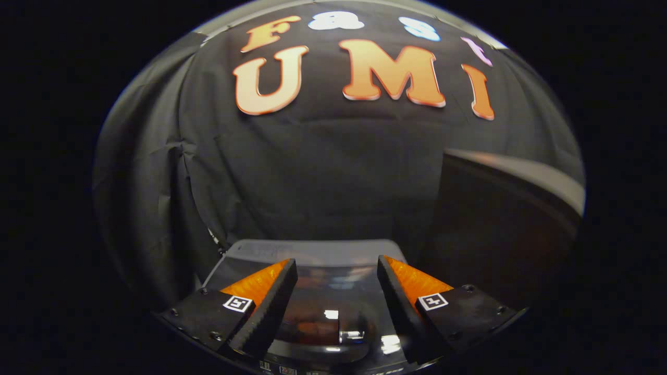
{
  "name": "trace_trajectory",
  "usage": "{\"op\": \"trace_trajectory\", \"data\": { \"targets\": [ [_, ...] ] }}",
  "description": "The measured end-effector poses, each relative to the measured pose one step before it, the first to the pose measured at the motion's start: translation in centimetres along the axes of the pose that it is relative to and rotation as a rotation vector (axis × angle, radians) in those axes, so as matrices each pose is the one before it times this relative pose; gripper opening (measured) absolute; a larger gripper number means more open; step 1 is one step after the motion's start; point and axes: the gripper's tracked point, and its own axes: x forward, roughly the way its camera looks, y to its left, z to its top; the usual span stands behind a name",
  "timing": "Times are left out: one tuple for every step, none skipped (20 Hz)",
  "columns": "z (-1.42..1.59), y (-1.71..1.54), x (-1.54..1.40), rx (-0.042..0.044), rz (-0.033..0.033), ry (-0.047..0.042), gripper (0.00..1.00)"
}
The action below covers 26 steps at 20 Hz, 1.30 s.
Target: Put the clothes into the washing machine and then close the washing machine lid.
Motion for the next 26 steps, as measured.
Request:
{"op": "trace_trajectory", "data": {
  "targets": [
    [-1.077, -0.321, 0.217, 0.02630, -0.01514, 0.01417, 1.00],
    [-0.634, -0.258, -0.164, 0.01358, -0.00848, 0.00675, 0.99],
    [-0.181, -0.394, -0.135, 0.00307, -0.00420, 0.00300, 0.99],
    [0.069, -0.289, -0.184, -0.00332, -0.00075, 0.00046, 0.98],
    [0.469, 0.085, -0.294, -0.00334, 0.00541, -0.00581, 0.96],
    [0.836, 0.204, -0.379, -0.00758, 0.00402, -0.00930, 0.96],
    [0.900, 0.154, -0.469, -0.01286, -0.00078, -0.01036, 0.97],
    [0.874, 0.034, -0.629, -0.01354, -0.00247, -0.01560, 0.96],
    [0.941, 0.138, -0.425, -0.01085, 0.00450, -0.01665, 0.96],
    [0.919, 0.335, -0.338, -0.00497, 0.01031, -0.01605, 0.96],
    [1.057, 0.334, -0.520, -0.00126, 0.01055, -0.01616, 0.96],
    [1.276, 0.385, -0.495, -0.00193, 0.00980, -0.01957, 0.96],
    [1.405, 0.431, -0.362, -0.00515, 0.00770, -0.02235, 0.96],
    [1.422, 0.379, -0.145, -0.00850, 0.00629, -0.02189, 0.96],
    [1.600, 0.355, -0.420, -0.00762, 0.00916, -0.02465, 0.96],
    [1.756, 0.285, -0.509, -0.00773, 0.01103, -0.03120, 0.96],
    [1.577, 0.331, -0.699, -0.00741, 0.01764, -0.03192, 0.96],
    [1.832, 0.516, -0.785, -0.00395, 0.02725, -0.03328, 0.96],
    [1.883, 0.346, -0.908, 0.00236, 0.01757, -0.03587, 0.96],
    [2.025, -0.098, -0.844, 0.00826, 0.01136, -0.03869, 0.96],
    [1.860, -0.199, -0.690, 0.01310, 0.01011, -0.03554, 0.96],
    [1.737, -0.366, -0.862, 0.01481, 0.01044, -0.02649, 0.96],
    [1.784, -0.342, -0.887, 0.01732, 0.01625, -0.02872, 0.96],
    [1.721, -0.456, -0.927, 0.01334, 0.01508, -0.01770, 0.96],
    [1.625, -0.824, -0.921, -0.00072, 0.01097, -0.01224, 0.96],
    [1.719, -1.065, -1.013, -0.01222, 0.00198, -0.01467, 0.96]
  ]
}}
